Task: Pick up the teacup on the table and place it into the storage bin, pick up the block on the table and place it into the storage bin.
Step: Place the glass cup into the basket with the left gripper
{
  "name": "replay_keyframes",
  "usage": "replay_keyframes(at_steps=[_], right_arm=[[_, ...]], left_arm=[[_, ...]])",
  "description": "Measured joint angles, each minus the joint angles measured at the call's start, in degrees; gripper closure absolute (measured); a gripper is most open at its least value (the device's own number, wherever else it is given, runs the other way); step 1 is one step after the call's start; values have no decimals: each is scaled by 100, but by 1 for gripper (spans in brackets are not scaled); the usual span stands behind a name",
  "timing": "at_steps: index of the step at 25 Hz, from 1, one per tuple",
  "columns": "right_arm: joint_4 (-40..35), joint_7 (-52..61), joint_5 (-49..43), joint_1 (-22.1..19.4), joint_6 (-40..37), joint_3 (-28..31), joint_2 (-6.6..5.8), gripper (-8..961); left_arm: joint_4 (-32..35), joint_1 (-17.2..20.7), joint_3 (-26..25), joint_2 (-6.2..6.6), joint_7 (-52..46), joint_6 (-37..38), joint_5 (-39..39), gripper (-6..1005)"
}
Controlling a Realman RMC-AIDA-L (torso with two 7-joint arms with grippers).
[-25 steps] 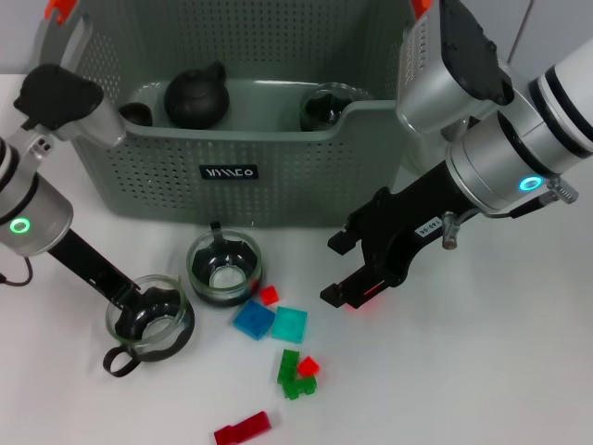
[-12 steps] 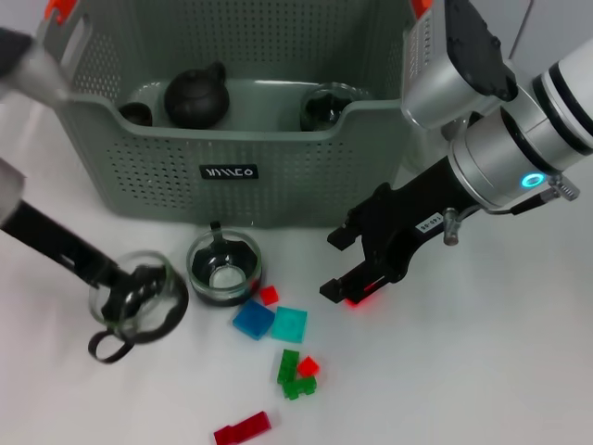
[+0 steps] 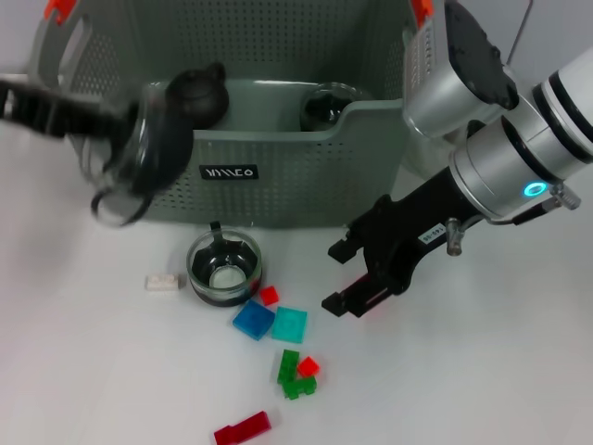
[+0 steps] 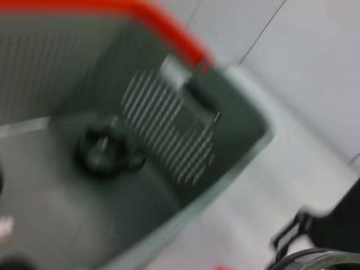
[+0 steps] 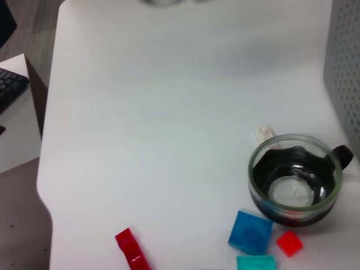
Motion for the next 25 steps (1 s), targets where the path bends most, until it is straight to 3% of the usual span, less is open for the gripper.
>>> replay_keyframes(at_steps=[6, 12, 18, 25], right_arm=[[105, -129, 93, 0, -190, -29, -1, 192], [378, -264, 117, 27, -263, -44, 0, 189], [400, -322, 137, 5, -264, -24, 8, 190], [477, -455, 197, -17, -276, -19, 1, 190]], left_arm=[[684, -541, 37, 146, -2, -831, -260, 939], [1372, -1071, 452, 153, 79, -2064, -285, 937], [2112, -1416, 1462, 7, 23, -3846, -274, 934], [2971, -1706, 2788, -325, 15, -5728, -219, 930]])
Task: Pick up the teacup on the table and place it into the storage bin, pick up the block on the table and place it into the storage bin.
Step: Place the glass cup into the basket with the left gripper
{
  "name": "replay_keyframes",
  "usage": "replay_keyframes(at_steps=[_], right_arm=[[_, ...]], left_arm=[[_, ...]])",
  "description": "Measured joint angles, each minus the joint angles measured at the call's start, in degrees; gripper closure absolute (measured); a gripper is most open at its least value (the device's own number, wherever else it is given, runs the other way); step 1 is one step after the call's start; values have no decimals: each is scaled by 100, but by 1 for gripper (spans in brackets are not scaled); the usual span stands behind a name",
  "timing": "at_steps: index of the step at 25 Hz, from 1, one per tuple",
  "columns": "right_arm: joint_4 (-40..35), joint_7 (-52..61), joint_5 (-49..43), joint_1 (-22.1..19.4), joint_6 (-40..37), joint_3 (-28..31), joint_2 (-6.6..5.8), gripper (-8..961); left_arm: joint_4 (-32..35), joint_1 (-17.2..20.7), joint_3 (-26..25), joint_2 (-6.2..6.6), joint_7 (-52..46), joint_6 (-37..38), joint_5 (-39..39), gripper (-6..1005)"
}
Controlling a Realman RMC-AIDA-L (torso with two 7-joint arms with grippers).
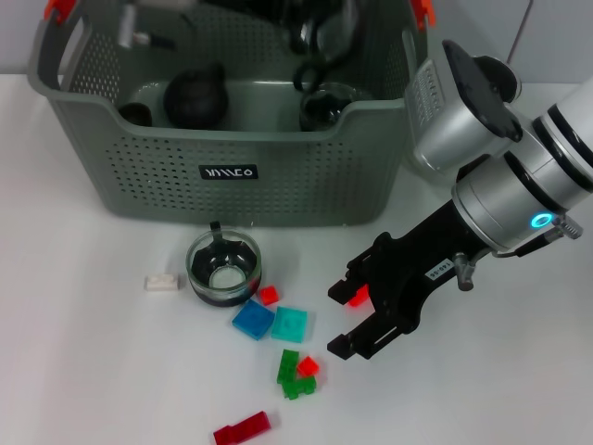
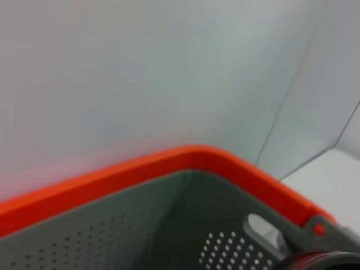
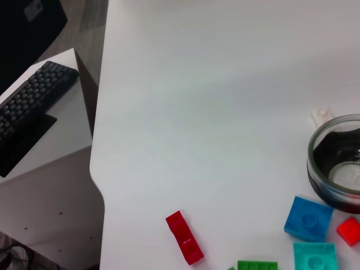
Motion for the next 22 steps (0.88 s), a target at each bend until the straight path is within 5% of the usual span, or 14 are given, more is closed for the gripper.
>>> replay_keyframes(at_steps=[11, 22], right_arm=[[50, -122, 0, 0, -7, 37, -2, 192], [128, -160, -1, 0, -7, 26, -2, 189]], left_arm=[[289, 46, 440, -269, 154, -585, -1, 924], [712, 71, 463, -384, 511, -1224, 0, 919]])
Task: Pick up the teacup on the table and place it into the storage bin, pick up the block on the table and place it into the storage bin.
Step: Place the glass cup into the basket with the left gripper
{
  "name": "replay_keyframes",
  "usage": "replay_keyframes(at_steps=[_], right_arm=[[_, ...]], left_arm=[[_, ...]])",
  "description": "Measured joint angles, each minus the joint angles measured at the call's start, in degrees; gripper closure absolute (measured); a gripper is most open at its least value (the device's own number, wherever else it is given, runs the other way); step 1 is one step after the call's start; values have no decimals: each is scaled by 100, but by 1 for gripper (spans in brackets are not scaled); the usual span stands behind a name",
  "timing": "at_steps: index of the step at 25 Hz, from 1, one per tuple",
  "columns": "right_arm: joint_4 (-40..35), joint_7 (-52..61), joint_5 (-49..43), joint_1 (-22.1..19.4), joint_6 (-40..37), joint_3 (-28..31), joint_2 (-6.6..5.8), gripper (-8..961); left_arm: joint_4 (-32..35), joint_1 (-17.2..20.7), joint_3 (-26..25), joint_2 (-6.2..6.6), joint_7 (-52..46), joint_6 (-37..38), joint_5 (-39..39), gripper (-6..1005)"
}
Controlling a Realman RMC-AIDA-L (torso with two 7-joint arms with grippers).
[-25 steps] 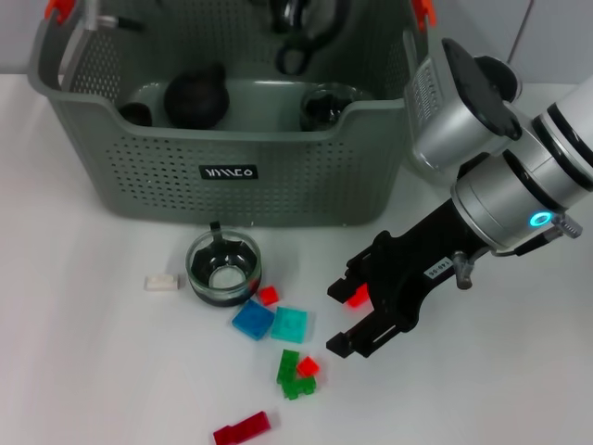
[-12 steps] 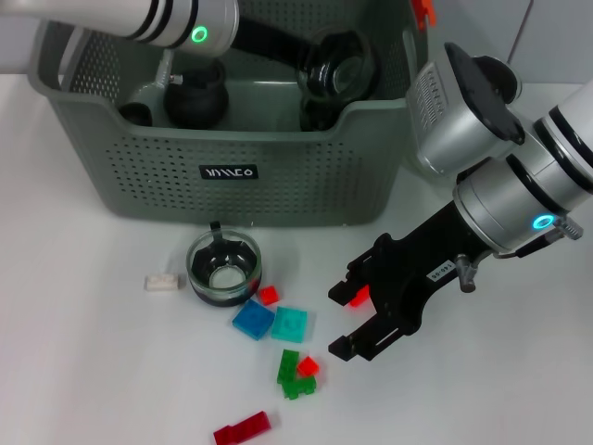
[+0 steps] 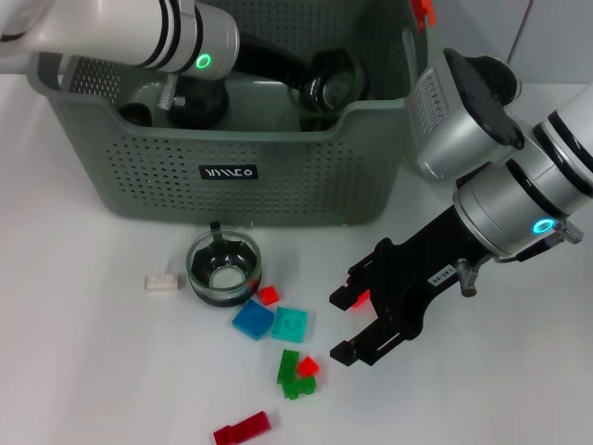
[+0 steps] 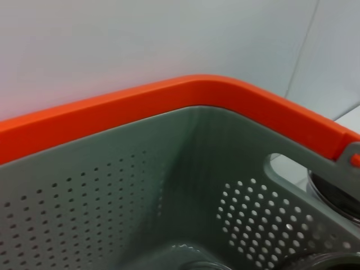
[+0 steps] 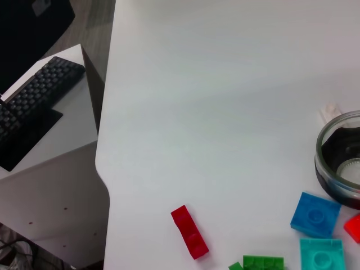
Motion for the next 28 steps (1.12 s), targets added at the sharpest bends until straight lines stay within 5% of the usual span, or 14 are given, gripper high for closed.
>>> replay_keyframes(at_steps=[7, 16, 28], right_arm=[[15, -1, 0, 0, 6, 2, 9, 191], [31, 1, 0, 0, 29, 2, 9, 191], [31, 7, 1, 0, 57, 6, 9, 189]], left_arm=[[80, 10, 11, -19, 39, -269, 177, 915], [92, -36, 15, -241, 25, -561, 845, 911], [89, -47, 15, -256, 43, -580, 899, 905]])
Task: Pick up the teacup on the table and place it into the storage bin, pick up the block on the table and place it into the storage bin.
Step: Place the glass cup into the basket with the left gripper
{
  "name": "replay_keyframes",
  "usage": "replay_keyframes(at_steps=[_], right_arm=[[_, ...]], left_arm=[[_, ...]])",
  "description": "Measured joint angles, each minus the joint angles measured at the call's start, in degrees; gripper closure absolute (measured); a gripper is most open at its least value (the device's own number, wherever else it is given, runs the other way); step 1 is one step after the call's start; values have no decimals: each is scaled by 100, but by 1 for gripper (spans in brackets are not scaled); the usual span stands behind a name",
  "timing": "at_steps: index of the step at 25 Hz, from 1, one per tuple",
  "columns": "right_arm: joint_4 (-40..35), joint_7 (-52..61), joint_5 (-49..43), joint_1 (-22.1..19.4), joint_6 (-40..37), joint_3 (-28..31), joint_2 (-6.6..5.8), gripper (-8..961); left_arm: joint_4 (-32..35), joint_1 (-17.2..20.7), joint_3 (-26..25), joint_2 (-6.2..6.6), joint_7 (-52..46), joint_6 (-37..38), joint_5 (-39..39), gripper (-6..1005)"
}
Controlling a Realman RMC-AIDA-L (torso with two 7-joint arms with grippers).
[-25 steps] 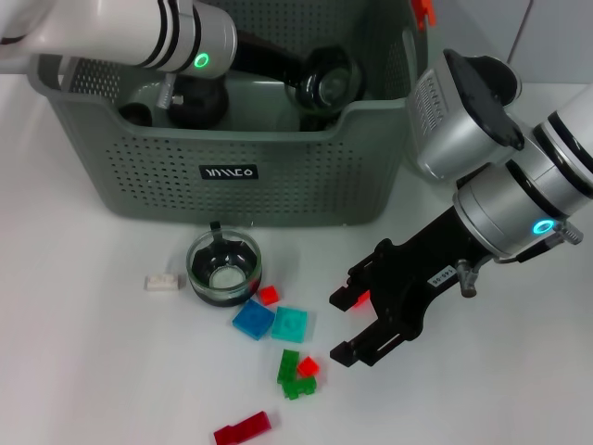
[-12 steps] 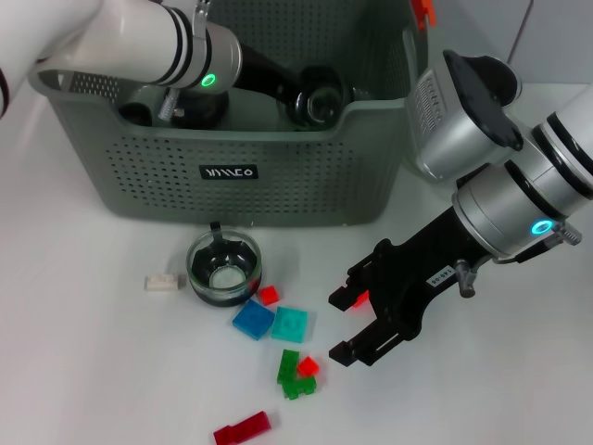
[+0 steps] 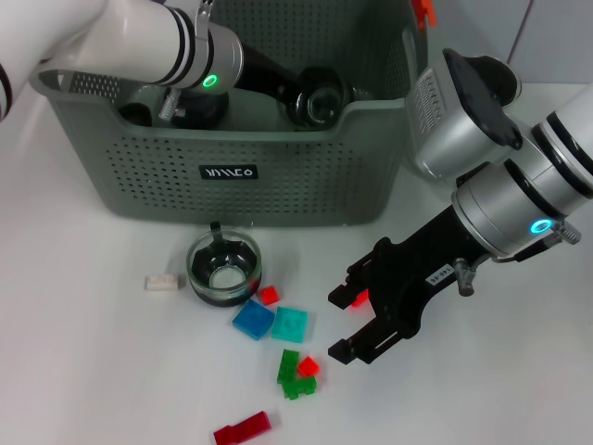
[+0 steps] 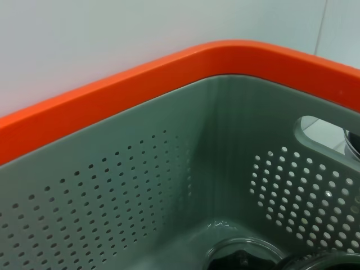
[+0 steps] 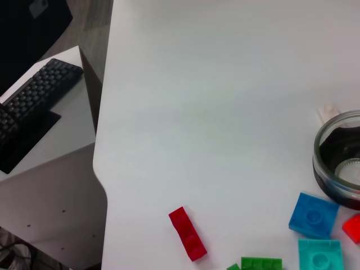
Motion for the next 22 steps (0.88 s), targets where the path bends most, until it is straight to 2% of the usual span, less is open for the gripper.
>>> replay_keyframes(at_steps=[14, 20, 22], right_arm=[[-5, 17, 9, 18, 15, 5, 0, 191], [-5, 12, 25, 17, 19, 4, 0, 192], [-5, 7, 45, 13, 19, 4, 0, 192]], left_arm=[[-61, 17, 0, 0, -33, 47, 117, 898], [-63, 21, 0, 0, -42, 65, 119, 722], [-67, 17, -2, 5, -42, 109, 119, 580]])
